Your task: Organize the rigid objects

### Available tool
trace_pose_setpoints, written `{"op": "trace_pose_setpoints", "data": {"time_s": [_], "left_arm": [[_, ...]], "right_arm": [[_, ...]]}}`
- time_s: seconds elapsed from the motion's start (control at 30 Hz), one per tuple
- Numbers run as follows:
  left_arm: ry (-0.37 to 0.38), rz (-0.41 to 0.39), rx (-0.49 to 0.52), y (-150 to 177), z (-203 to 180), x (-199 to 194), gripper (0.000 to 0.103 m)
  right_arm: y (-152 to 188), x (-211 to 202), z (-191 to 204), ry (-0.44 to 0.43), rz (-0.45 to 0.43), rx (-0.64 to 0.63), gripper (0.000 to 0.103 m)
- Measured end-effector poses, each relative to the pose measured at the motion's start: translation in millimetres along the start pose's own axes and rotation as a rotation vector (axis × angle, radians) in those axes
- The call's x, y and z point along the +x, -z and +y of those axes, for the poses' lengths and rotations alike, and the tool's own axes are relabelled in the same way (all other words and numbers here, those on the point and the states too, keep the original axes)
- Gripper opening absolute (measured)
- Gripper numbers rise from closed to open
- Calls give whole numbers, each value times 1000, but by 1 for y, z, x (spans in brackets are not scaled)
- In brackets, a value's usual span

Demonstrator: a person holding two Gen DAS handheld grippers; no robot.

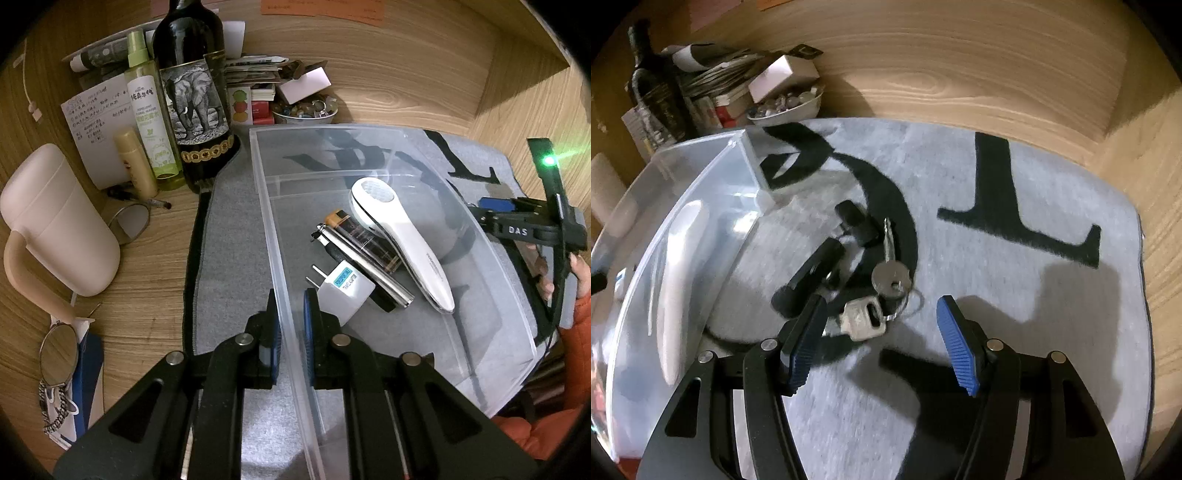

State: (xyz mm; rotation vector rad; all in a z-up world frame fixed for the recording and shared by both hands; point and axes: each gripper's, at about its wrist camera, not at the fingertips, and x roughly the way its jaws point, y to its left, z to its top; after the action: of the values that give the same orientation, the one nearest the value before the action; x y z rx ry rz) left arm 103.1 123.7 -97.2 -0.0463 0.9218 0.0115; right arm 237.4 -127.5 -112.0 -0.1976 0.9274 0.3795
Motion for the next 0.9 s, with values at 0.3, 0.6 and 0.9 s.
{"op": "trace_pose_setpoints", "data": {"time_s": [0.3,0.6,0.9], "left_arm": [[0,0,0,0,0,0,9],[-1,-1,0,0,0,0,9],[-1,-1,-1,0,0,0,9]], "right_arm": [[5,10,9,-4,8,-16,52],[19,0,13,-14,-14,-63,31],[29,-9,3,13,-23,-70,30]]}}
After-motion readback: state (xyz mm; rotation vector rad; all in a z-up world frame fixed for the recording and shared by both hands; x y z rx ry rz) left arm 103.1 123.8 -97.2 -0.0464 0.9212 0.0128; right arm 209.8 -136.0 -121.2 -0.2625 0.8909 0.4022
